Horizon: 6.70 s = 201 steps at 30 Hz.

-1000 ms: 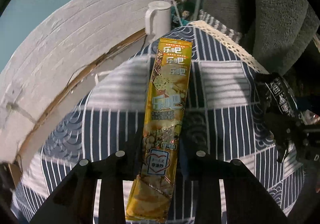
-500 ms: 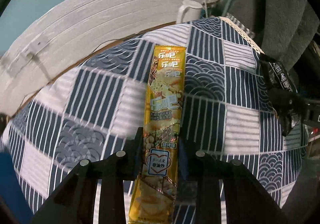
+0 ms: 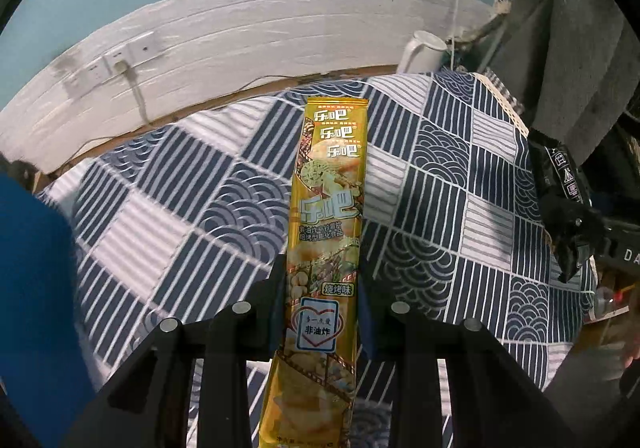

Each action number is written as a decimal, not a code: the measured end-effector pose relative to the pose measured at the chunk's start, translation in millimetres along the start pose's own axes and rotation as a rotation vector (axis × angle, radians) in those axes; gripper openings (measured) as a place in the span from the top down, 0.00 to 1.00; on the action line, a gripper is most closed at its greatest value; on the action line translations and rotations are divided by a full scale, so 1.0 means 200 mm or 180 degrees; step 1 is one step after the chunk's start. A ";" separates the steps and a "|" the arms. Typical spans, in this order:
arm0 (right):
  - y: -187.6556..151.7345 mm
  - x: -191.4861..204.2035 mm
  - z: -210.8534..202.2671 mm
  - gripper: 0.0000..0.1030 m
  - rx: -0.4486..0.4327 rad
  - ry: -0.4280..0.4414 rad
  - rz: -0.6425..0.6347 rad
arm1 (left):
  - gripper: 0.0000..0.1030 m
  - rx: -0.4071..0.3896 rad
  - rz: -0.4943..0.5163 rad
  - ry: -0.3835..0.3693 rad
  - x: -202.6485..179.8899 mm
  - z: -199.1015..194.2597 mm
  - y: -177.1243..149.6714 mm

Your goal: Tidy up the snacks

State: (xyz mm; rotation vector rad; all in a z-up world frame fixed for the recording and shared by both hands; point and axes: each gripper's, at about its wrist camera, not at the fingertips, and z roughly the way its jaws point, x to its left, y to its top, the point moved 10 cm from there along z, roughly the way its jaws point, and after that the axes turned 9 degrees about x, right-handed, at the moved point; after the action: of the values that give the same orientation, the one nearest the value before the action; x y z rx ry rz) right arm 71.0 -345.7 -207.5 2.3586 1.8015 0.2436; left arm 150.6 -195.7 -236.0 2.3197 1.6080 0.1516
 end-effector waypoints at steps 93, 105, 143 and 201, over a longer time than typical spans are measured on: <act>0.00 2.08 -0.43 0.25 -0.0123 0.1053 -0.1612 | 0.26 -0.0778 -0.1234 0.0866 1.53 -1.12 -0.69; 0.02 1.82 -0.63 0.24 -0.0488 0.0965 -0.1370 | 0.14 -0.0928 -0.1102 0.0956 1.38 -1.24 -0.65; -0.07 1.60 -0.63 0.24 -0.0691 0.0905 -0.1284 | 0.14 -0.0656 -0.0736 0.0948 1.11 -1.11 -0.62; -0.07 1.61 -0.67 0.24 -0.0715 0.0888 -0.1297 | 0.14 -0.0597 -0.0702 0.0944 1.11 -1.10 -0.62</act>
State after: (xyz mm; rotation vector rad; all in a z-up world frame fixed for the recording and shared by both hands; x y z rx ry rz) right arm 111.0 -26.5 -70.7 1.8296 2.1938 0.7030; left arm 61.9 92.1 -86.9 2.0352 1.8847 0.5919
